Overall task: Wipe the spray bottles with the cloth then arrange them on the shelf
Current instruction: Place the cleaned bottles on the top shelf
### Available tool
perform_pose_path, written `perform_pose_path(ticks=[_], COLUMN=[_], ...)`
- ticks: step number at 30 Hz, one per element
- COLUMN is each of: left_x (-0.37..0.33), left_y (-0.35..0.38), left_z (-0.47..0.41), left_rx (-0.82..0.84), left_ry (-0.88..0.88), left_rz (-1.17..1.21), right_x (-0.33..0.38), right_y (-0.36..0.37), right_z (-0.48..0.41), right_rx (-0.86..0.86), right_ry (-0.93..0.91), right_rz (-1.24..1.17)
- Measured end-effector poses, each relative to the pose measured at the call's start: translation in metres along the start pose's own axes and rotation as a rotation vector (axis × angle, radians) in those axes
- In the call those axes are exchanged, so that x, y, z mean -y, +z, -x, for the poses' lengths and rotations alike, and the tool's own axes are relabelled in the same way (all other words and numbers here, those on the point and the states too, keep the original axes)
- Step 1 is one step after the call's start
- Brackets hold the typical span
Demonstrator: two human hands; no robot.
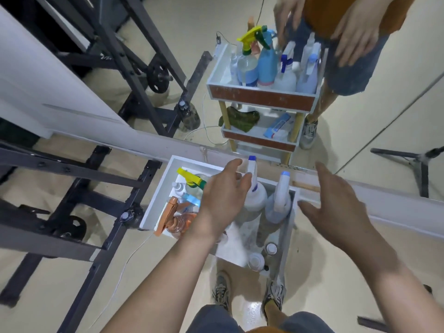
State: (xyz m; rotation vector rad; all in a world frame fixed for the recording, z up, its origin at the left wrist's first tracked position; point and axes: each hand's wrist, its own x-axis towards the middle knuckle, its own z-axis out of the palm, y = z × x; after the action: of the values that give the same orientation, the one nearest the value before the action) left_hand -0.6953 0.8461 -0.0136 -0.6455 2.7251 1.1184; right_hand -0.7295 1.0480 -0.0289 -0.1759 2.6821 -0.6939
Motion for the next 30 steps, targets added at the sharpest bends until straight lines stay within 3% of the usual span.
perform_pose_path(ticks=[2, 4, 6, 8, 12, 15, 19, 25, 30], left_x=[0.01, 0.028, 0.05, 0.072, 0.093, 0.095, 0.091, 0.087, 0.06], left_y=[-0.026, -0.057, -0.084, -0.1, -0.099, -0.091, -0.089, -0.081, -0.057], left_z=[0.009, 0.011, 0.002, -0.017, -0.054, -0.07, -0.081, -0.091, -0.096], left_rx=[-0.154, -0.295, -0.286, -0.127, 0.262, 0.351, 0.324, 0.097, 0.144], left_ry=[-0.018, -0.032, -0.014, 0.045, 0.15, 0.258, 0.324, 0.142, 0.105], left_rz=[0.028, -0.004, -0.095, -0.264, -0.489, -0.622, -0.634, -0.405, -0.29], right_x=[0.027, 0.063, 0.097, 0.123, 0.139, 0.139, 0.136, 0.132, 0.133], right_y=[-0.03, -0.044, -0.037, -0.011, 0.056, 0.092, 0.123, 0.13, 0.13], right_z=[0.013, 0.02, 0.021, 0.016, 0.006, -0.001, -0.007, -0.007, -0.007], right_rx=[-0.23, -0.29, -0.153, 0.046, 0.215, 0.212, 0.209, 0.156, 0.07], right_ry=[-0.176, -0.315, -0.419, -0.458, -0.434, -0.394, -0.348, -0.218, -0.1], right_rz=[-0.11, -0.261, -0.31, -0.151, 0.162, 0.258, 0.257, 0.115, 0.146])
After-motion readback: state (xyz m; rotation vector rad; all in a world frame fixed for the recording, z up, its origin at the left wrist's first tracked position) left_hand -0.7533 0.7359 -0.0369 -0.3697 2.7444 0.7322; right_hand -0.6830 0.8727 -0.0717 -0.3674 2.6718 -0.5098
